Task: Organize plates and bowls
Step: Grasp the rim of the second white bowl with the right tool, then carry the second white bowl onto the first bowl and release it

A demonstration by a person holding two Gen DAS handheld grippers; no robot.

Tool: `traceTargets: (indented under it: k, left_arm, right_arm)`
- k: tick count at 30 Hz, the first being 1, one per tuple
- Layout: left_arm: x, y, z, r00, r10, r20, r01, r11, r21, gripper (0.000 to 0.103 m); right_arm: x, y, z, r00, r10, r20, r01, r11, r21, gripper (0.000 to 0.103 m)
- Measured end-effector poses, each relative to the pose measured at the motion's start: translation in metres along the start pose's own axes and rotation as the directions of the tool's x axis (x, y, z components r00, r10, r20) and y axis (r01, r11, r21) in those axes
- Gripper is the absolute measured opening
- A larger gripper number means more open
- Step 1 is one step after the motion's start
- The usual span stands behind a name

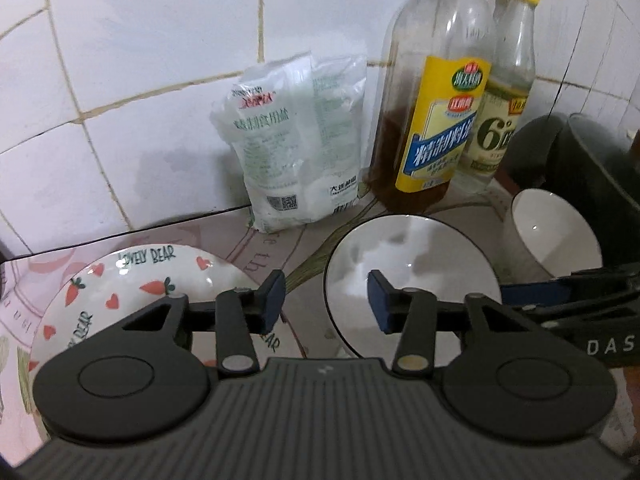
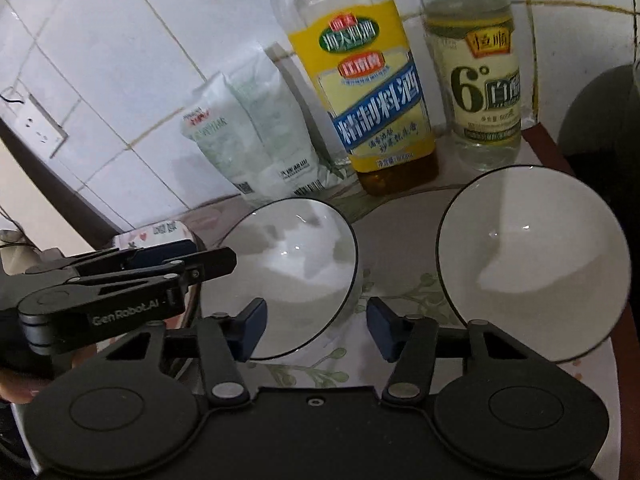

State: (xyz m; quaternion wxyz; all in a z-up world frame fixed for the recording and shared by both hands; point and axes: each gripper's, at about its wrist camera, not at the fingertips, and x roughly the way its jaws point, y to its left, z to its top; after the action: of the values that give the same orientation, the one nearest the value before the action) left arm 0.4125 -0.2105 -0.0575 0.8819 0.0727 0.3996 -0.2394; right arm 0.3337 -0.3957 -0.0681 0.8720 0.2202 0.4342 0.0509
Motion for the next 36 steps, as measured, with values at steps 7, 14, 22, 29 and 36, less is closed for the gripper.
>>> traceTargets:
  k: [7,14,22,29,36]
  left_arm:
    - [0.007,-0.006,-0.006,1.000,-0.014,-0.021,0.015,0.999,0.046,0.014]
    - [0.000,-0.008,-0.010,0.999,0.007,-0.034,-0.007,1.000,-0.006,0.012]
    - [-0.038,-0.008,-0.008,1.000,-0.006,-0.011,0.005,0.999,-0.036,0.012]
    - [-0.087,-0.007,-0.014,0.999,-0.052,0.010,0.053,0.998,-0.045,0.012]
    - [-0.132,-0.006,-0.032,0.994,-0.102,0.037,0.104,0.993,-0.052,0.012]
  right_arm:
    - [0.006,-0.005,-0.001,1.000,-0.027,0.002,0.027,1.000,0.000,0.032]
    - [0.009,0.000,-0.003,0.997,-0.071,0.011,0.071,0.997,0.012,0.024]
    - [-0.025,0.011,-0.009,0.998,-0.045,0.053,0.042,0.998,0.056,0.024]
    - [-0.069,0.033,-0.020,0.994,-0.043,0.102,0.041,0.999,0.020,0.024]
    - [-0.108,0.052,-0.040,0.991,-0.040,0.128,0.042,0.999,-0.016,0.024]
